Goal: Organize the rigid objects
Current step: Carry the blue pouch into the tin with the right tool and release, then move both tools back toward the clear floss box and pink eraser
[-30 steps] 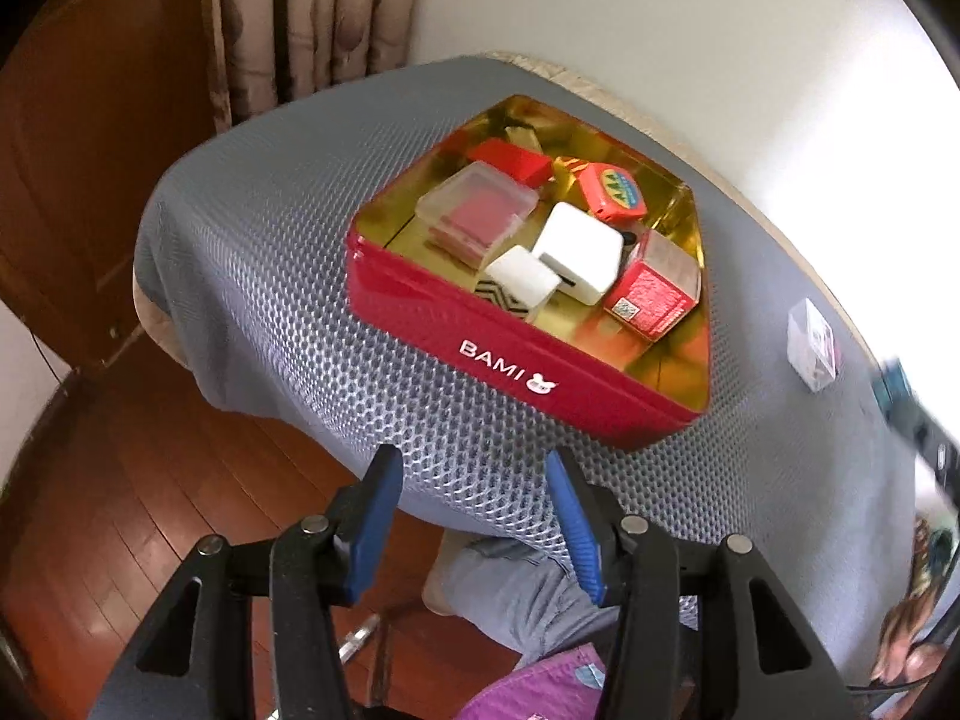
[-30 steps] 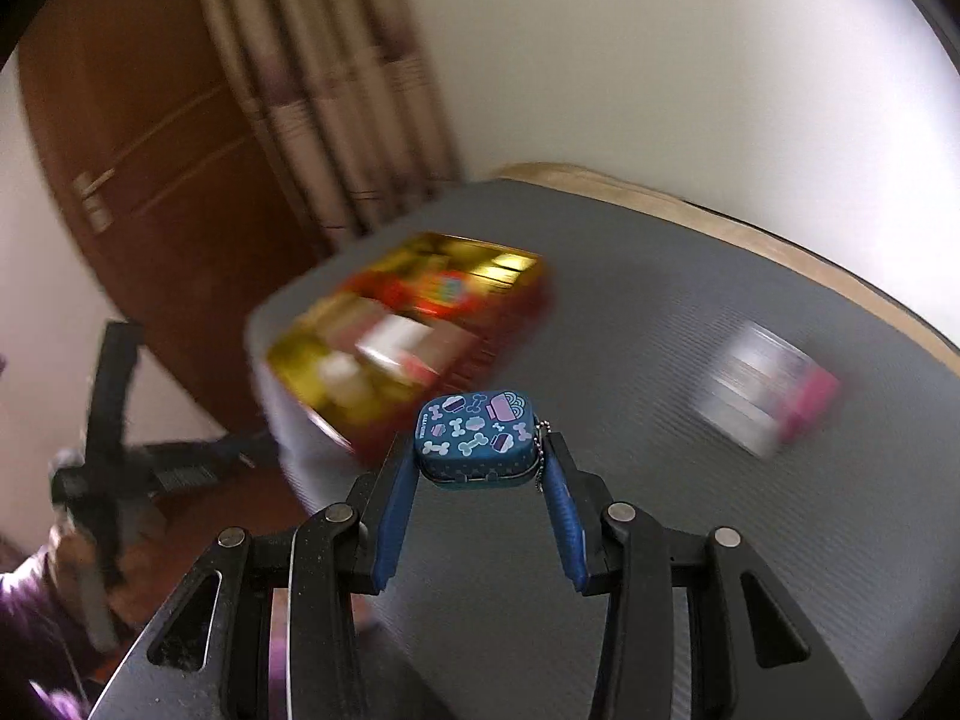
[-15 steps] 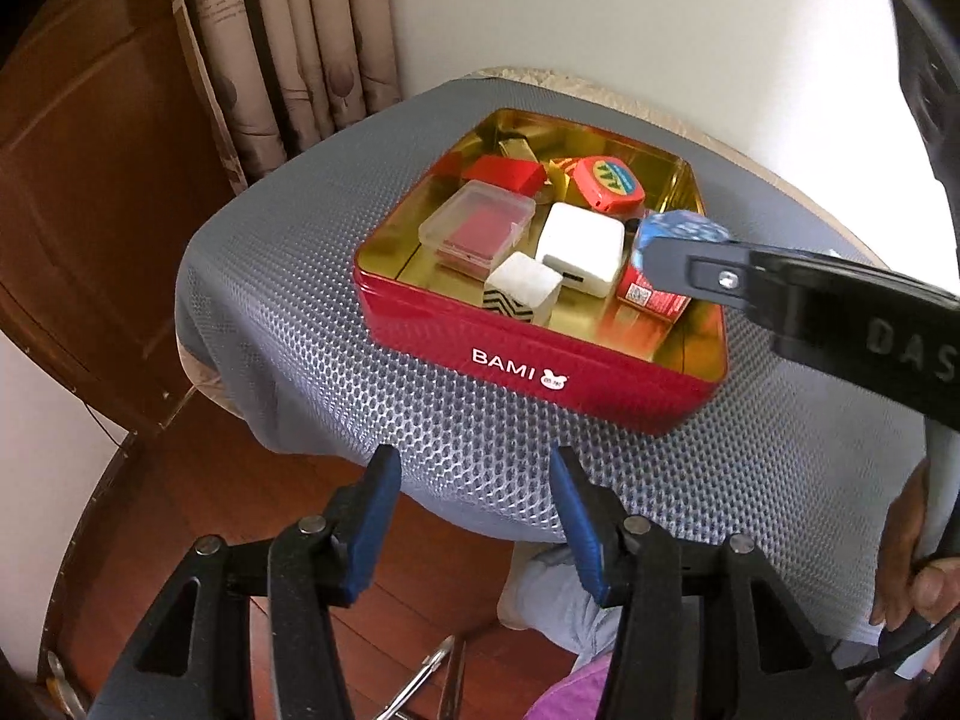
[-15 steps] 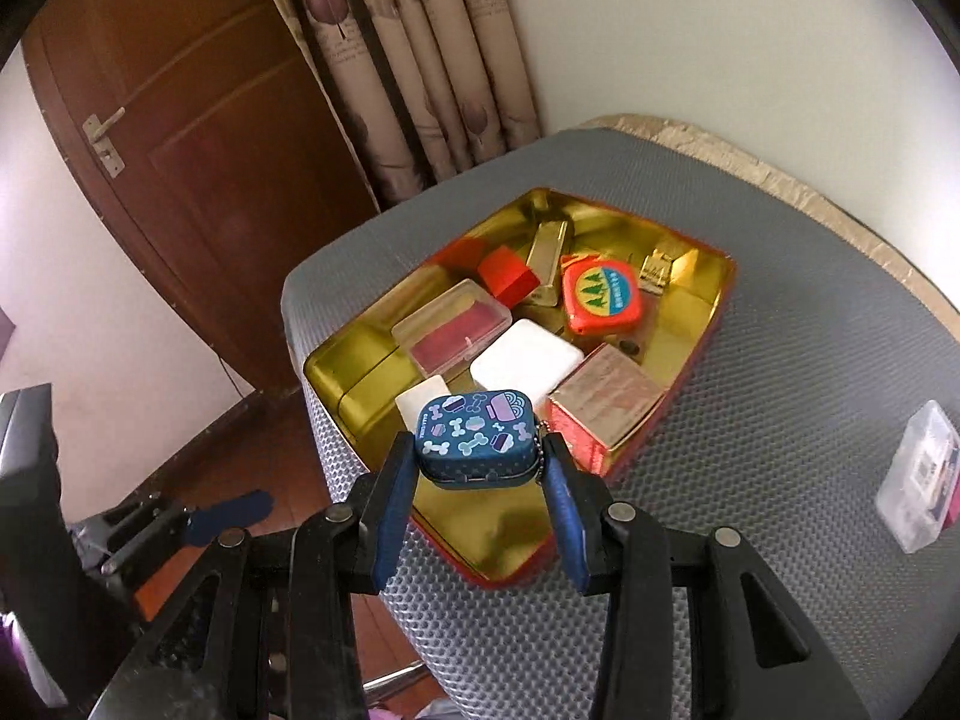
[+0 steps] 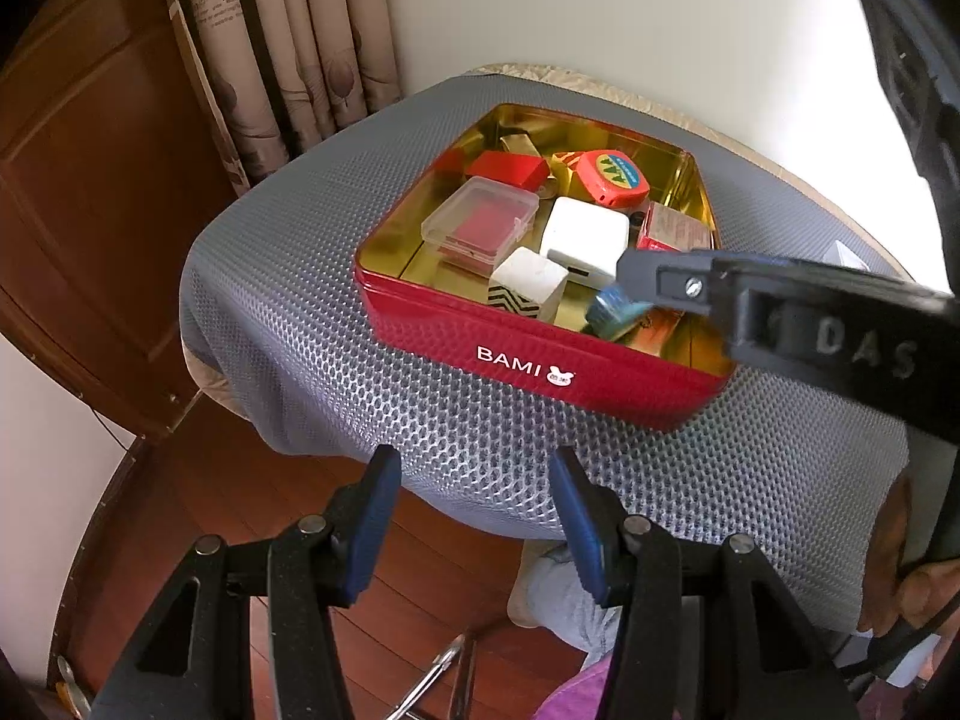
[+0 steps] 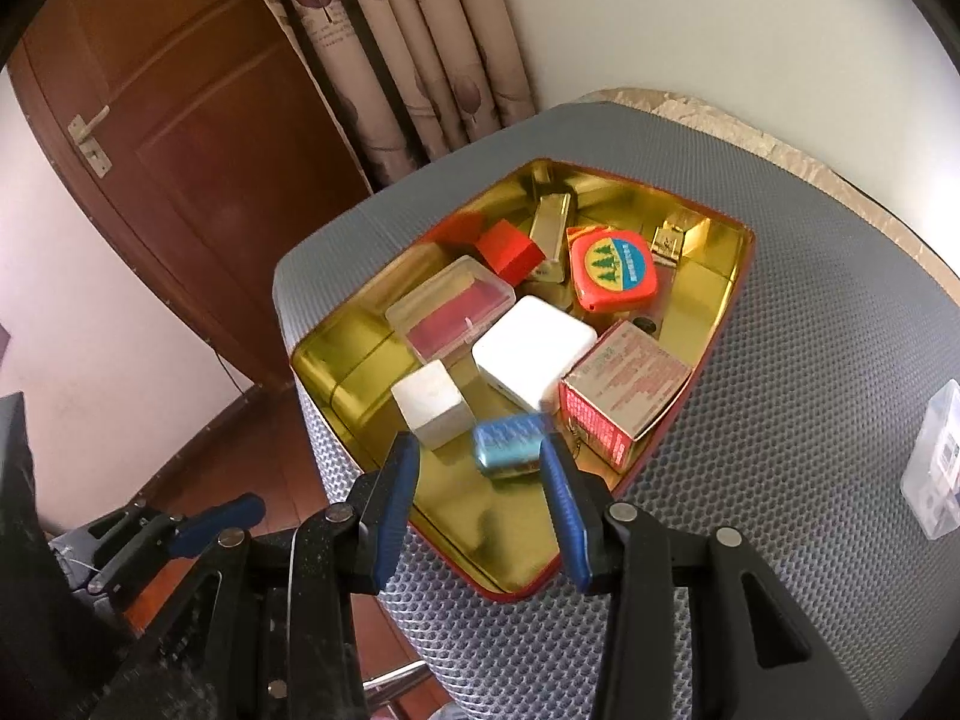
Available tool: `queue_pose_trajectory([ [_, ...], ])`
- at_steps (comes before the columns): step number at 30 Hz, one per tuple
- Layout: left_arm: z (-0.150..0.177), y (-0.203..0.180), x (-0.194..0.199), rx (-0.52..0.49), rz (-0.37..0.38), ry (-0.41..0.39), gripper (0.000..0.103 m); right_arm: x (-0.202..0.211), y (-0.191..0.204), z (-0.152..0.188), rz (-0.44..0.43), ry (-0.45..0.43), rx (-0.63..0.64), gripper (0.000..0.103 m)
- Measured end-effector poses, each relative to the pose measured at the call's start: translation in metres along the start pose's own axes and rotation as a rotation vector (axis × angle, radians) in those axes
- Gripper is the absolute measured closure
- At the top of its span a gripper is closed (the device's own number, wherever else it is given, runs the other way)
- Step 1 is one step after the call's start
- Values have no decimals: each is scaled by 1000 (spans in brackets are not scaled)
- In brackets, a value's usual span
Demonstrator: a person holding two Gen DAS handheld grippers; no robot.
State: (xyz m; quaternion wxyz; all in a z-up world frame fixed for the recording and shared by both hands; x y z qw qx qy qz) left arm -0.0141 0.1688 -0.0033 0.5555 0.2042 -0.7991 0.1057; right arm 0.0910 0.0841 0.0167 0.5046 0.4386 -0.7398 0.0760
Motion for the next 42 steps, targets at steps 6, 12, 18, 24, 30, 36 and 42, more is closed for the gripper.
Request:
queue_pose_trajectory([
  [6, 1, -2, -1, -13, -6, 3, 50, 31, -9, 8, 1, -102, -35, 46],
  [12, 3, -8, -1, -29, -8, 11, 50, 62, -57, 48, 114, -162, -138, 17],
  [18, 7, -17, -3, -66, -11, 17, 50, 86, -152, 120, 398, -111, -321, 14],
  [24, 10, -33, -3, -127, -15, 4, 50, 123, -229, 184, 715, -77, -429, 7],
  [30, 16, -57, -2, -213, -36, -2, 50, 133, -267, 215, 854, -26, -471, 2],
  [36, 2, -95, 6, -285, 54, 6, 50, 140, -286, 222, 736, -50, -543, 1],
  [42, -31, -140, 8, -318, 136, 21, 50, 149, -306, 233, 607, -71, -628, 1],
])
Point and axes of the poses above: each gripper's, at about its wrist camera, not at the fingertips, and x roughly against the way its jaws point, y to its left, z to its underside, the point moved 2 cm from there along -x, roughly the way its jaws point, and after that the axes turned 9 degrees about y, right-handed, at the moved point
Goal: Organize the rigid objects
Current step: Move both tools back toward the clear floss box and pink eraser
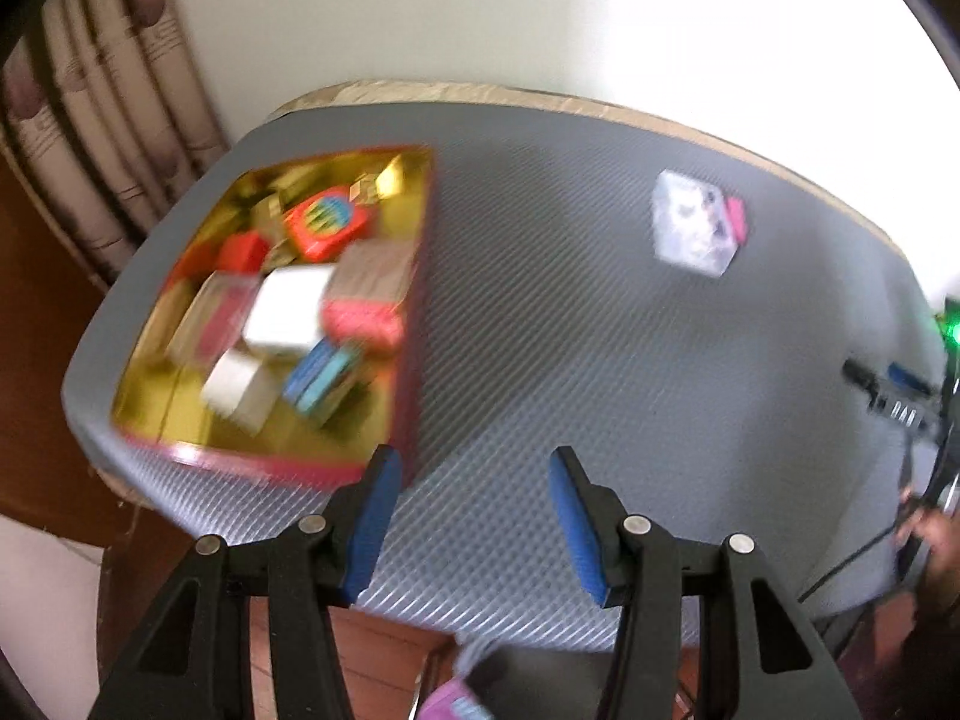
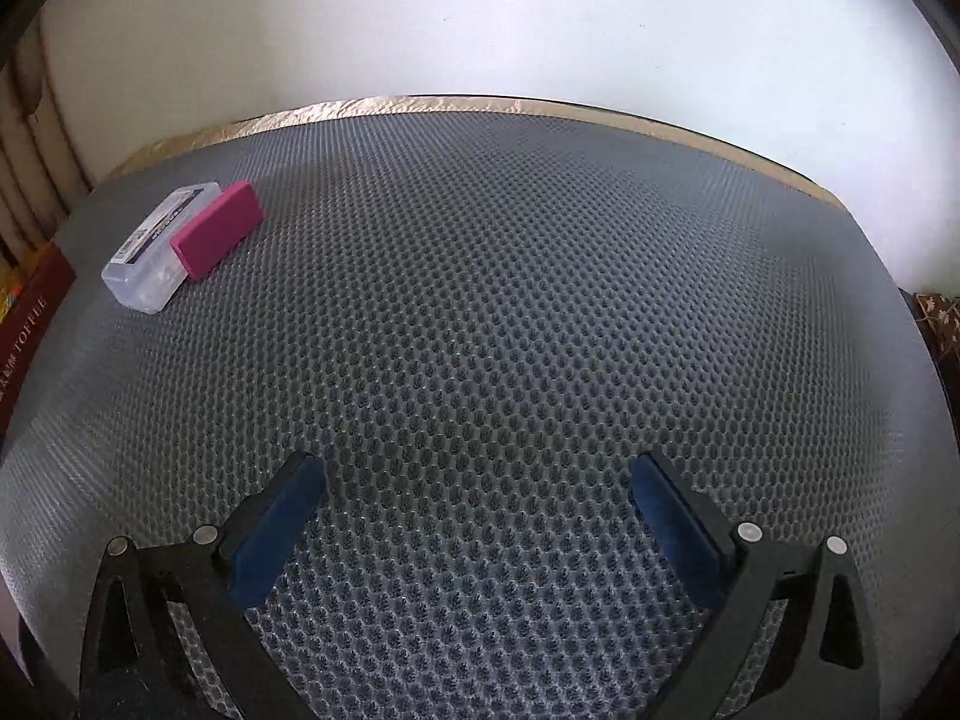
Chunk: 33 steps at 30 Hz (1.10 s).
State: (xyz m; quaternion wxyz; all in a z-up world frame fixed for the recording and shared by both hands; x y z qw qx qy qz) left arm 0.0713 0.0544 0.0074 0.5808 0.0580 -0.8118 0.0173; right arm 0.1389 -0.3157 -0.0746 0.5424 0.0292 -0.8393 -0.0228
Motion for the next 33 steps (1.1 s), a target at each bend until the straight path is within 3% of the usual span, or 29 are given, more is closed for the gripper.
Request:
queue_pose_trajectory([
  [7, -57, -49, -9, -84, 35, -16, 50, 4, 8, 5, -11, -8, 6, 1],
  [16, -112, -122, -38, -362, 7, -68, 50, 13, 7, 12, -73, -29, 17, 1],
  [24, -144, -150, -72, -431, 54, 6, 50, 16, 7, 11, -107, -33, 28, 1],
  [28, -150, -161, -83, -469, 124, 53, 50, 20, 4, 14, -118, -34, 28, 1],
  [33, -160, -172, -92, -521, 77, 45, 49, 12, 5, 9, -130, -33, 33, 1],
])
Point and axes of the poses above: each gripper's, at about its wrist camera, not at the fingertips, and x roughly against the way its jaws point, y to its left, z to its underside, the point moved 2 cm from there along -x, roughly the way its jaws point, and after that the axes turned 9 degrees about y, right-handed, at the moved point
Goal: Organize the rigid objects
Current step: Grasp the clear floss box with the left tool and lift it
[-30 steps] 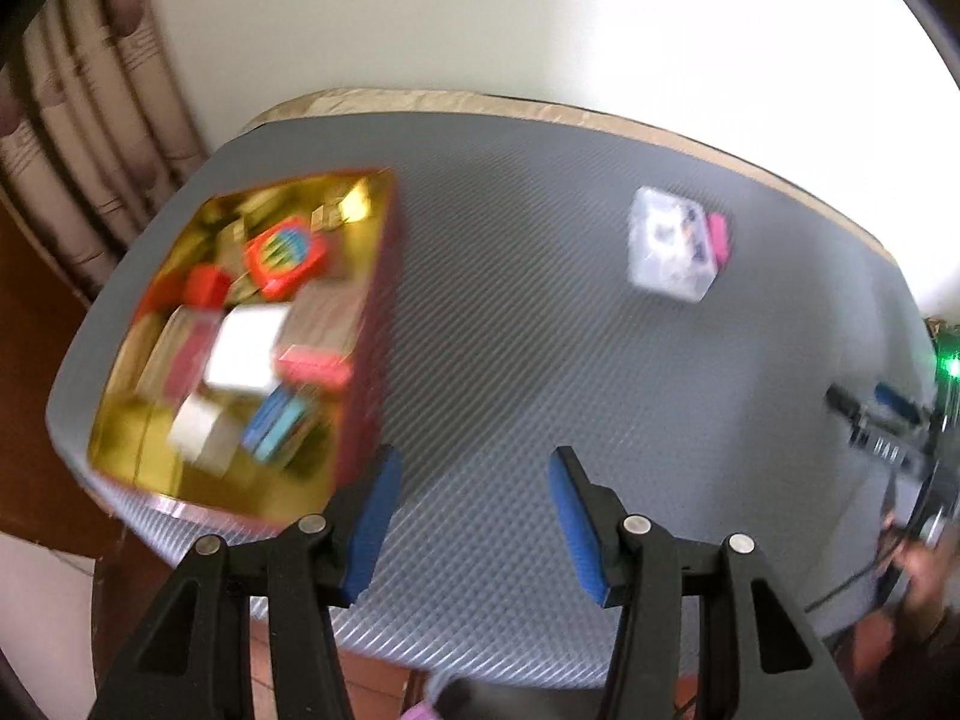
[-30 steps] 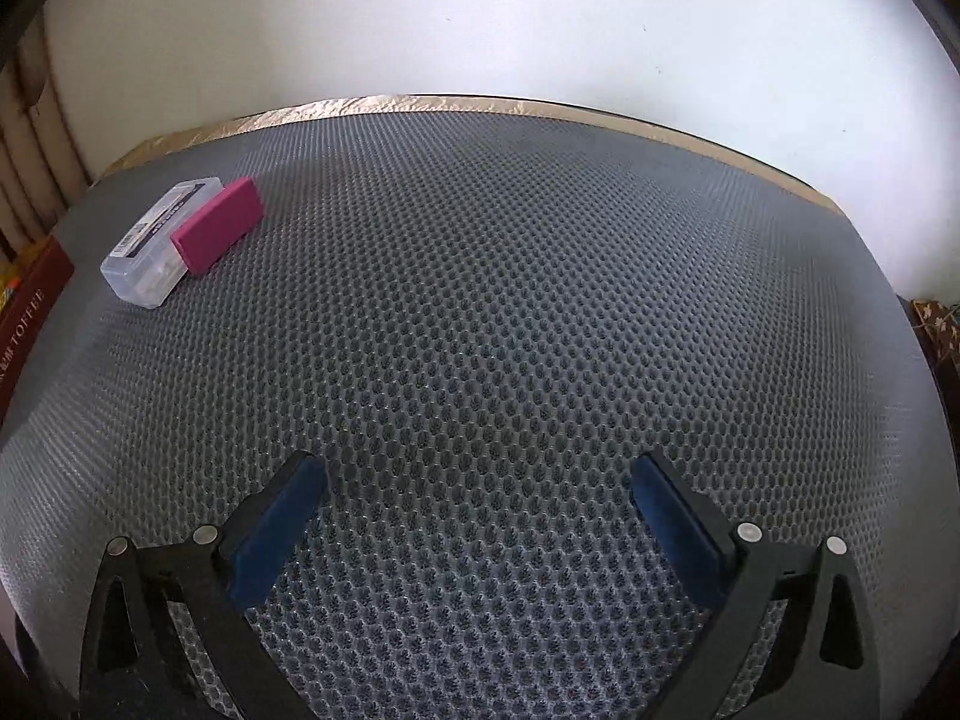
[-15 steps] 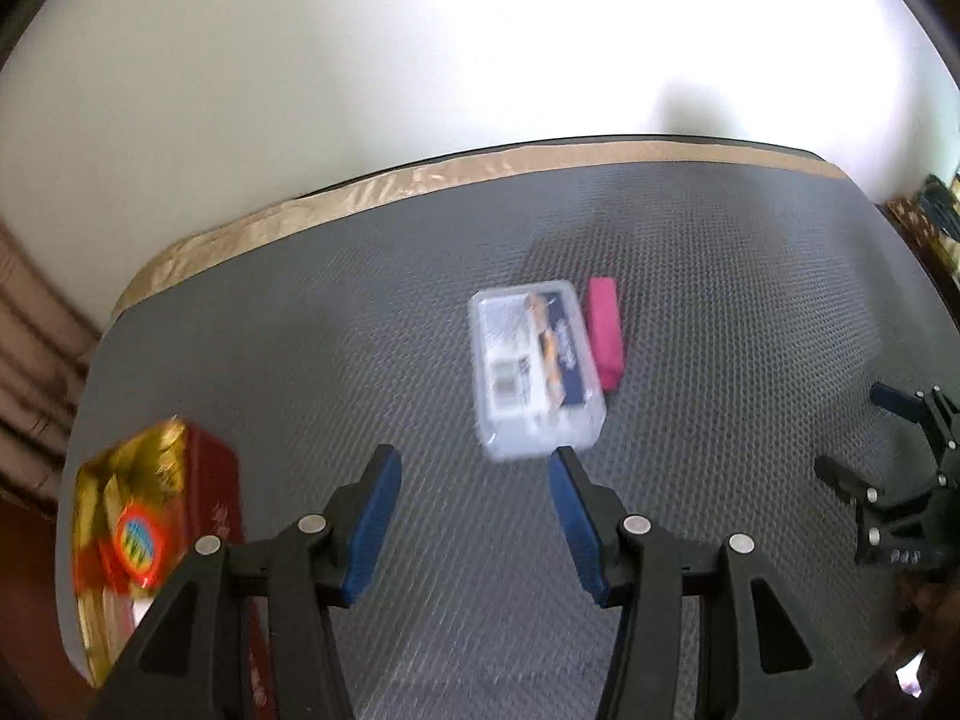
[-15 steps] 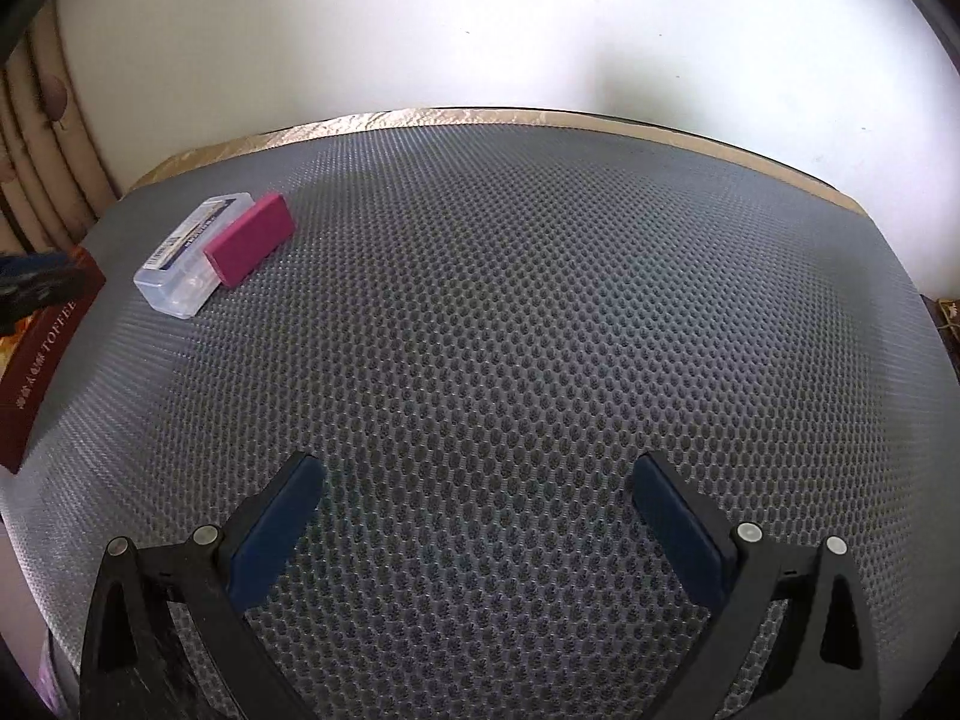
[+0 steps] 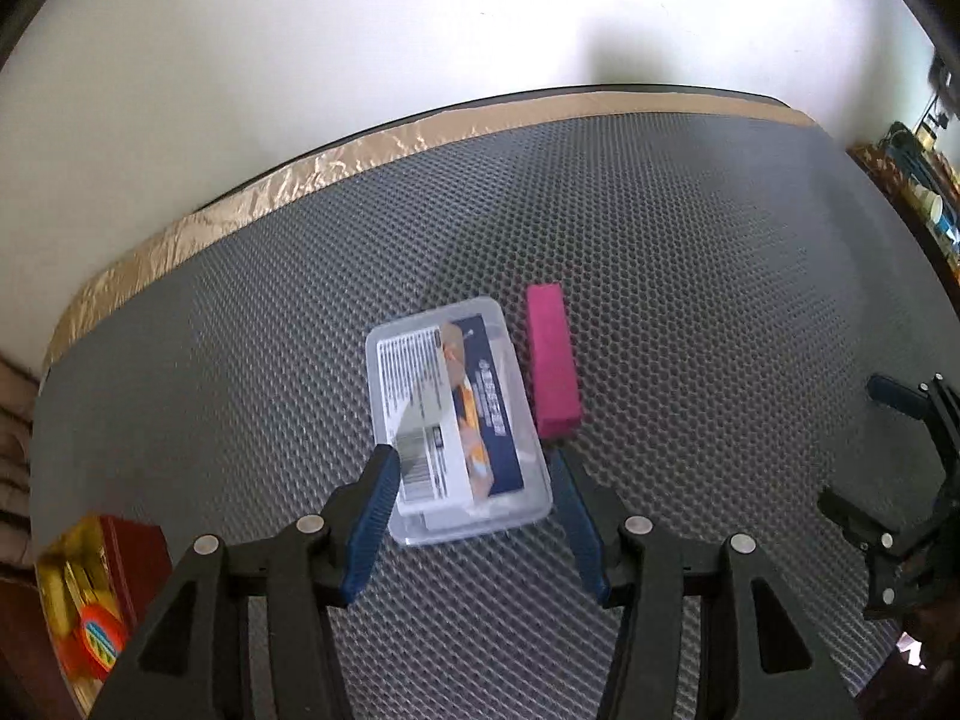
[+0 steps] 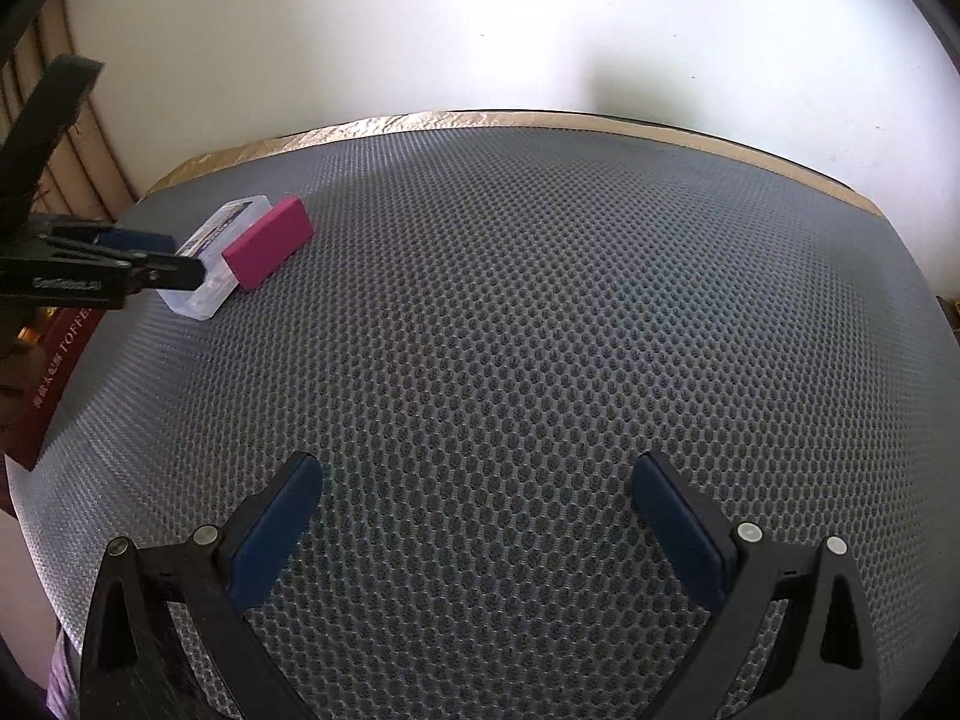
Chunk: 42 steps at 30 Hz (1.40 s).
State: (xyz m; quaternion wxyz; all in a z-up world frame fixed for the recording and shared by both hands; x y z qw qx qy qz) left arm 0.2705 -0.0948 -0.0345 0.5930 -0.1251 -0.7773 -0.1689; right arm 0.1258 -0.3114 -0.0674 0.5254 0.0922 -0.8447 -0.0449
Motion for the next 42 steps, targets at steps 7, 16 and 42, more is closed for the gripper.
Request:
queue_pose_trajectory([
  [7, -17, 17, -11, 28, -5, 9, 41, 0, -5, -3, -11, -2, 0, 1],
  [16, -20, 42, -23, 182, 54, 96, 40, 15, -15, 5, -15, -4, 2, 1],
  [42, 117, 64, -6, 475, 71, 41, 40, -2, 7, -4, 79, 53, 55, 0],
])
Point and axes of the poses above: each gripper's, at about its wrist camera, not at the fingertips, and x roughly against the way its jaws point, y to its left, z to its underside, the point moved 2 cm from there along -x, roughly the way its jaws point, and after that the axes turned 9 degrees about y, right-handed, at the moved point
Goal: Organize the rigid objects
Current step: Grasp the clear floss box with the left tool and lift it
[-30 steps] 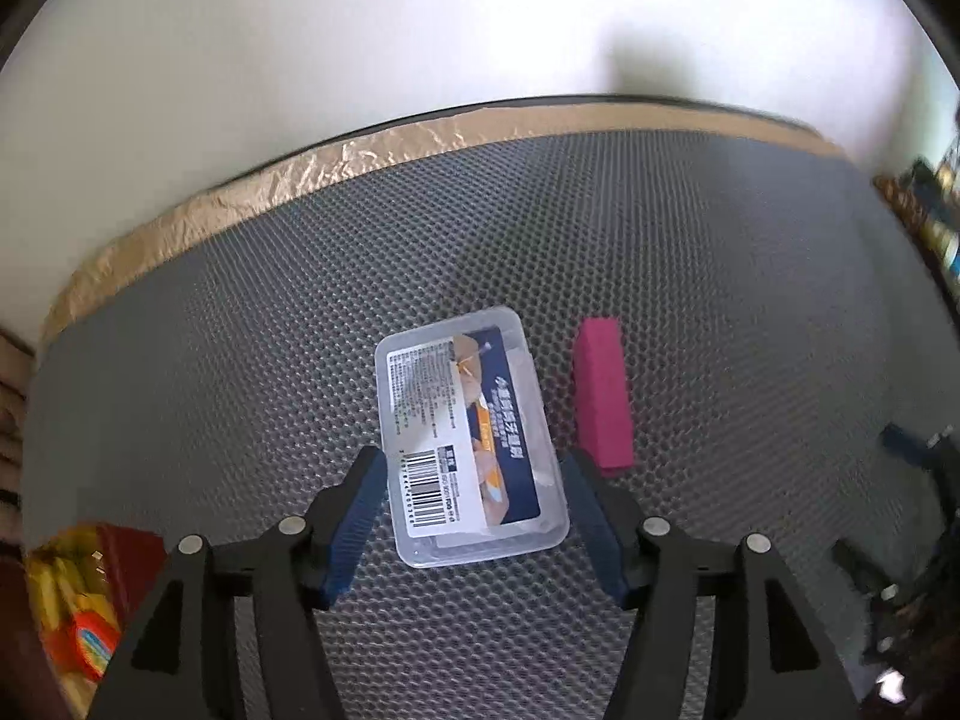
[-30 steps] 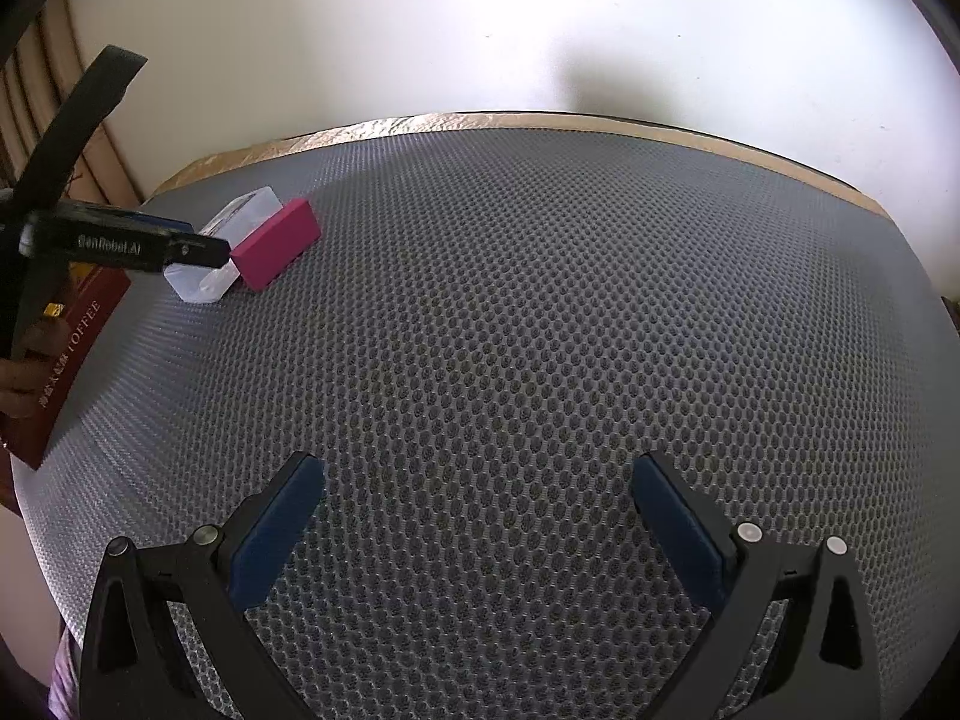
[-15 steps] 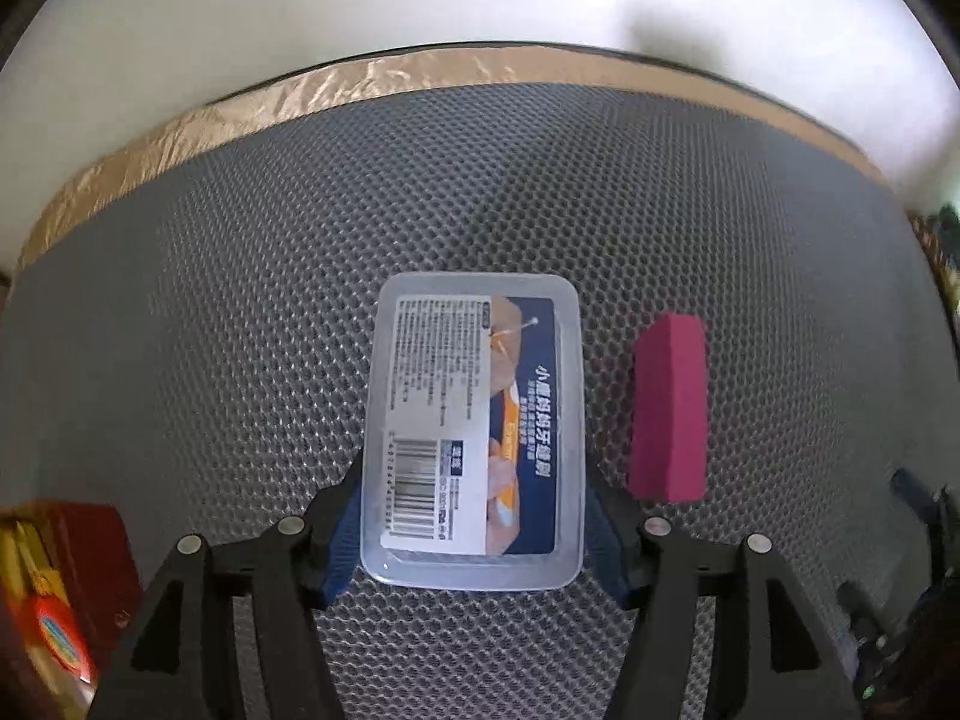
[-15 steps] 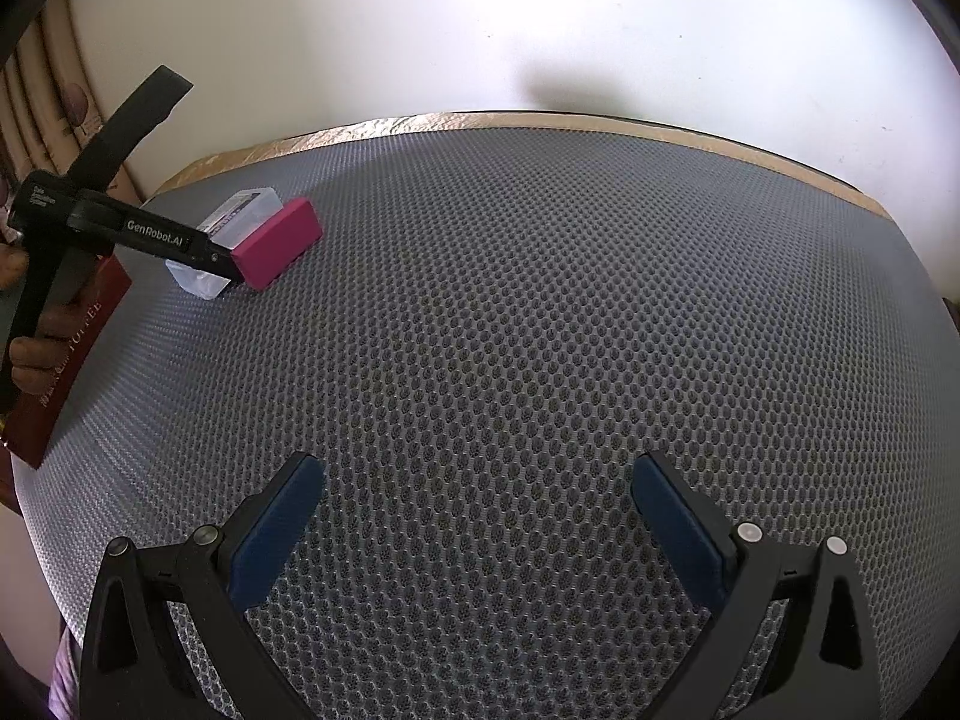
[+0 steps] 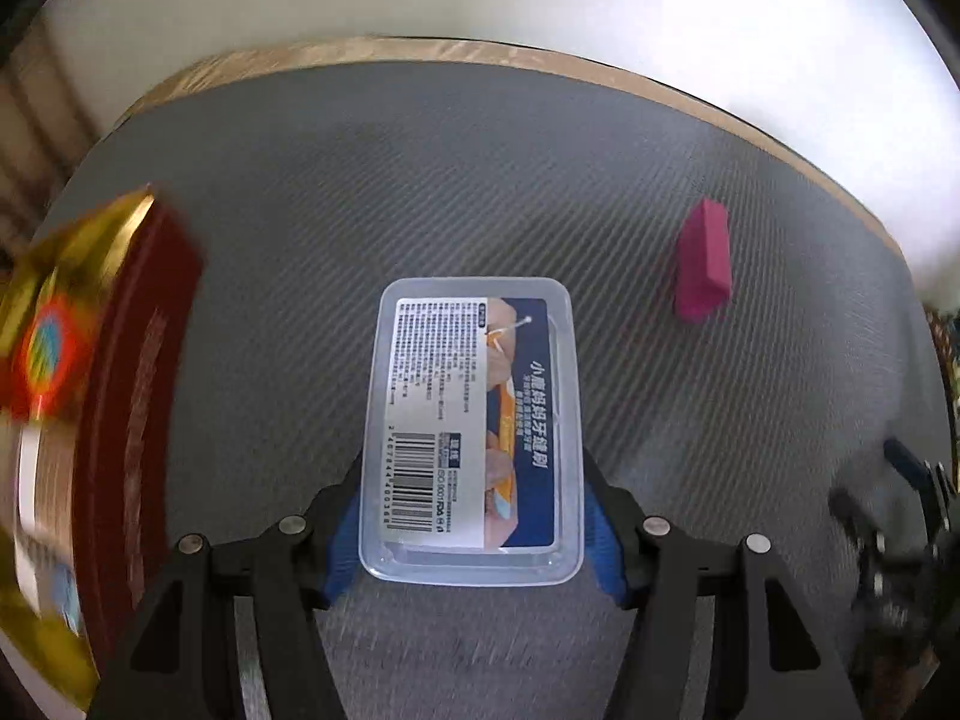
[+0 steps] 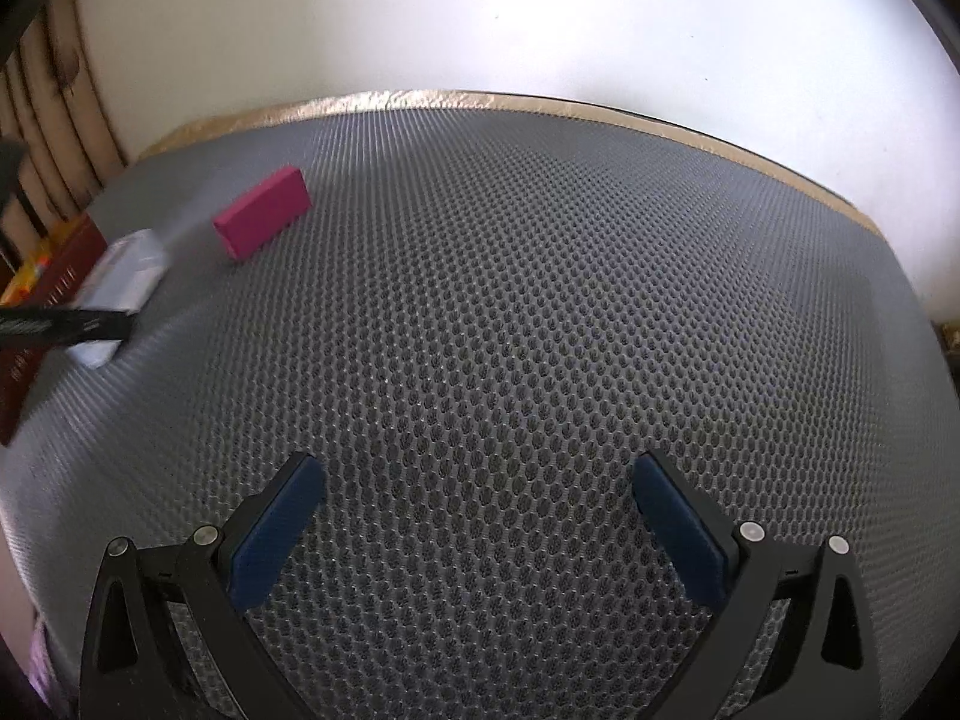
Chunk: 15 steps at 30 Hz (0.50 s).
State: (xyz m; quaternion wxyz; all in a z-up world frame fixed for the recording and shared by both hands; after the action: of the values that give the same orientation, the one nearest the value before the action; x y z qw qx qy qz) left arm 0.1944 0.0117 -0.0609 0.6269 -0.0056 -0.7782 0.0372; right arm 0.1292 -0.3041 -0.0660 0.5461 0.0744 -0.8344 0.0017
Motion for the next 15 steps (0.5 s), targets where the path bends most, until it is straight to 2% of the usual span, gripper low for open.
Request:
queue_pose_trajectory([
  [2, 17, 10, 6, 35, 13, -18, 40, 1, 2, -7, -39, 9, -25, 0],
  [3, 25, 14, 8, 46, 22, -28, 40, 3, 2, -11, -89, 4, -46, 0],
  [4, 31, 18, 9, 55, 22, -31, 40, 5, 4, -19, -179, -4, -83, 0],
  [5, 36, 18, 11, 61, 25, -37, 40, 7, 7, -25, -213, -7, -98, 0],
  [10, 39, 20, 10, 35, 7, -46, 40, 5, 48, -69, -290, -11, -107, 0],
  [11, 24, 5, 6, 28, 3, -41, 40, 4, 54, -75, -299, -13, -111, 1],
  [15, 16, -10, 0, 14, 3, -33, 40, -3, 81, -106, -274, -15, -109, 1],
])
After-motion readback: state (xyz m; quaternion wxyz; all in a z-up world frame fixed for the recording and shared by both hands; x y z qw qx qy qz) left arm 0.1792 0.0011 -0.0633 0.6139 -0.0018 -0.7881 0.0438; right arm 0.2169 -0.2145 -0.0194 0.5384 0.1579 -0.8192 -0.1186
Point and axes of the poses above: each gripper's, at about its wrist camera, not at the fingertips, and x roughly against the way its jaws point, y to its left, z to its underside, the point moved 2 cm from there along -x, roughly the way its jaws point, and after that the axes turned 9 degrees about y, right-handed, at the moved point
